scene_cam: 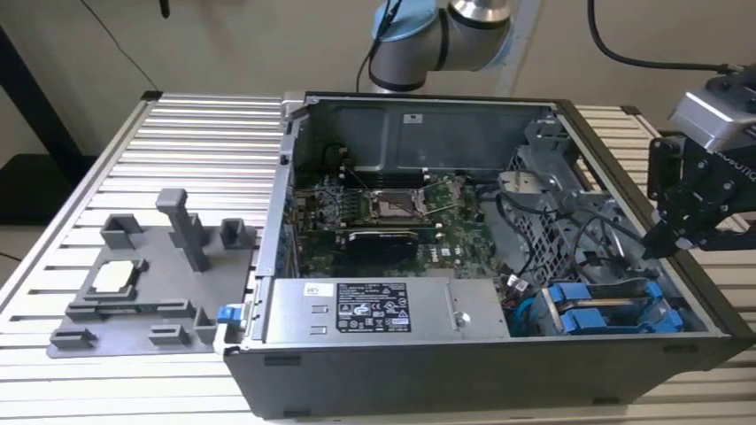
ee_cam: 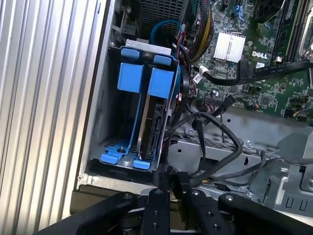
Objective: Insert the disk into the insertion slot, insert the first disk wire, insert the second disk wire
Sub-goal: 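Insert the first disk wire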
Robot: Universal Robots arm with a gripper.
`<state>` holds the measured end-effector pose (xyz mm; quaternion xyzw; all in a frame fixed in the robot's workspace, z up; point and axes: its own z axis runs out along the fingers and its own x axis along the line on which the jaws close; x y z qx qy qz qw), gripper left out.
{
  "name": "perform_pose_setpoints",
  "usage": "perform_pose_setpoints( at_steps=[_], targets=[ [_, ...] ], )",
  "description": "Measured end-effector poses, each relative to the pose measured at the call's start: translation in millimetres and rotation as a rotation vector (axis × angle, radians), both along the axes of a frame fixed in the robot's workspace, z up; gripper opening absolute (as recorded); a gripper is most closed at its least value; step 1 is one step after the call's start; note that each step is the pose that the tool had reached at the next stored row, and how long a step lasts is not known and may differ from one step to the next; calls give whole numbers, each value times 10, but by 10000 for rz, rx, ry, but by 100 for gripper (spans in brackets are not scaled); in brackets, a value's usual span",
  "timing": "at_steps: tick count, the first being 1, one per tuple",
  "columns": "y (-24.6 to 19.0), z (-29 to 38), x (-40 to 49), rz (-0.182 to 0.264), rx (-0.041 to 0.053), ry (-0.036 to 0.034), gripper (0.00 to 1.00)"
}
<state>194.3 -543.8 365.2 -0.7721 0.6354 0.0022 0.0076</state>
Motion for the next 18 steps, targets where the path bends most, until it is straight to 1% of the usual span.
perform_pose_setpoints(
  at_steps=[5,11,15,18],
  targets=[
    [-2,-1,-4,1,0,0,19],
    [-57,0,-66,-1,35,-2,19],
    [-85,0,-139,-1,66,-13,19],
    [-108,-3,-183,-2,73,-36,19]
  ],
)
